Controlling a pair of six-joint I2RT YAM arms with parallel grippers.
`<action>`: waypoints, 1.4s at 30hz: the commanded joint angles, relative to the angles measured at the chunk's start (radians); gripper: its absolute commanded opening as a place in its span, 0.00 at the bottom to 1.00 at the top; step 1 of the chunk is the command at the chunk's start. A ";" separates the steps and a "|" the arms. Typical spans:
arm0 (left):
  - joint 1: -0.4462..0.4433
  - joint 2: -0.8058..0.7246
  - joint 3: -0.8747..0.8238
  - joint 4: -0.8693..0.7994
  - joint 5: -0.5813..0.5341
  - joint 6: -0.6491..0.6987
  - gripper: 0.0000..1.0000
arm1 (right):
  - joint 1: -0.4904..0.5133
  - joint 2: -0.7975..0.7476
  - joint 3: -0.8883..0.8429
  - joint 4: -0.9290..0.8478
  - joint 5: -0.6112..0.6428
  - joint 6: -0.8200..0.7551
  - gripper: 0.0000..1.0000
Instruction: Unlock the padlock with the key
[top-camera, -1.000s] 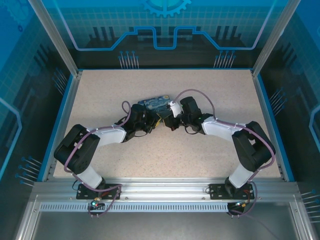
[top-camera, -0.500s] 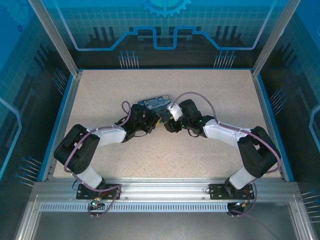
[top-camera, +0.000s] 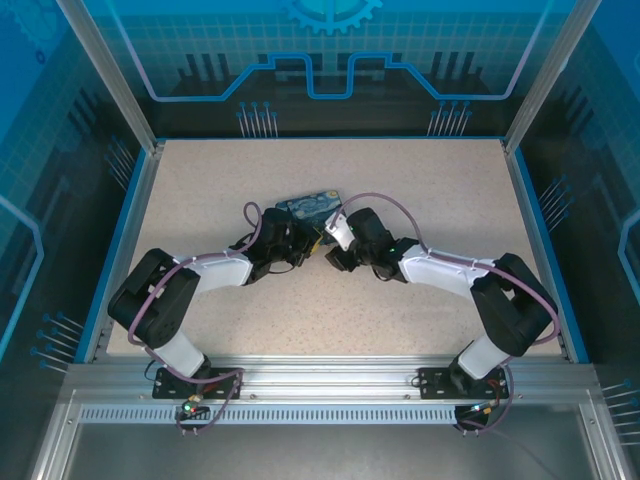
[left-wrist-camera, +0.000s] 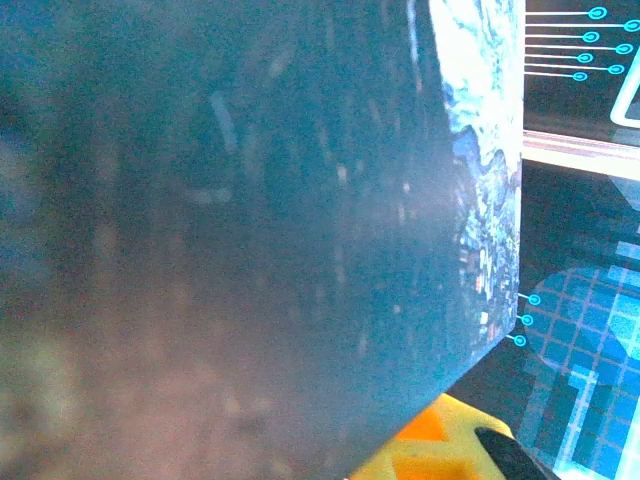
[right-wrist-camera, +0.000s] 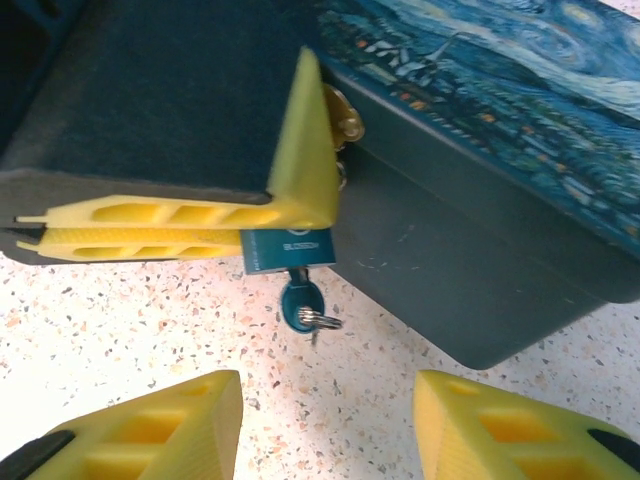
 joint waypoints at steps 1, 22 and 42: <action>0.001 -0.005 0.031 0.012 0.001 0.011 0.00 | 0.027 0.030 0.023 0.007 0.031 -0.026 0.49; 0.002 -0.001 0.031 0.015 0.005 0.011 0.00 | 0.041 0.133 0.119 -0.010 0.052 -0.068 0.47; 0.001 0.003 0.035 0.013 0.005 0.010 0.00 | 0.019 0.114 0.147 -0.028 -0.060 -0.014 0.09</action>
